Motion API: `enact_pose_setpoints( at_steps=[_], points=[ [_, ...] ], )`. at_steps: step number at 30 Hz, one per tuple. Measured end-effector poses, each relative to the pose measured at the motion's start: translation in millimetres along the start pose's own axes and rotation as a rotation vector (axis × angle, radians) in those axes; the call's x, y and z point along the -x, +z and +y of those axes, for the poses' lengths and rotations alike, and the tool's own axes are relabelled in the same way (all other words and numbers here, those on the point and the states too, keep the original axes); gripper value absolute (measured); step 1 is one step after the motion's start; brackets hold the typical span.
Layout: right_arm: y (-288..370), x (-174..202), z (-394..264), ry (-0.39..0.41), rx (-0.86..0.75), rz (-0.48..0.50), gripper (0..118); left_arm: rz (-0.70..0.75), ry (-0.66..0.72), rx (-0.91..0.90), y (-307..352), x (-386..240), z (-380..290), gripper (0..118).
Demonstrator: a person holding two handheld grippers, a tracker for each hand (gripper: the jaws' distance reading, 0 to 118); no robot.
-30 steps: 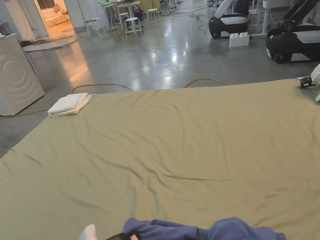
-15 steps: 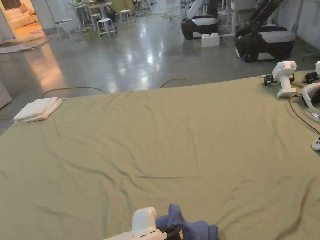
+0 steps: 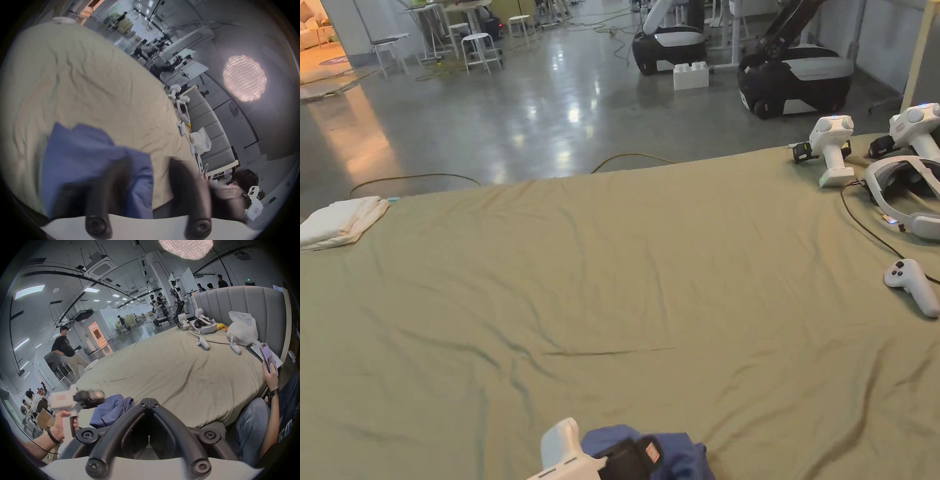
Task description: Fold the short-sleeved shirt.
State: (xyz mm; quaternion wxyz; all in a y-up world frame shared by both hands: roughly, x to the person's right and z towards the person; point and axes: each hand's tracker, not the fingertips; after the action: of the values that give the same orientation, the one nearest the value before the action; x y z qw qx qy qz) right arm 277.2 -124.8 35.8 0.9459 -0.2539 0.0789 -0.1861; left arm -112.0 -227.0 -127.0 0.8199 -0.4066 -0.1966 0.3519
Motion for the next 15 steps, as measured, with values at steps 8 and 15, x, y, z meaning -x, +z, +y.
enact_pose_setpoints(
  at_steps=[8,15],
  points=[
    [-8,12,-13,0.051,0.068,0.031,0,0.153,-0.086,0.214,-79,2,-26,0],
    [-84,52,-22,0.097,0.281,0.179,0,0.009,-0.178,0.022,21,-18,4,67]
  ],
)
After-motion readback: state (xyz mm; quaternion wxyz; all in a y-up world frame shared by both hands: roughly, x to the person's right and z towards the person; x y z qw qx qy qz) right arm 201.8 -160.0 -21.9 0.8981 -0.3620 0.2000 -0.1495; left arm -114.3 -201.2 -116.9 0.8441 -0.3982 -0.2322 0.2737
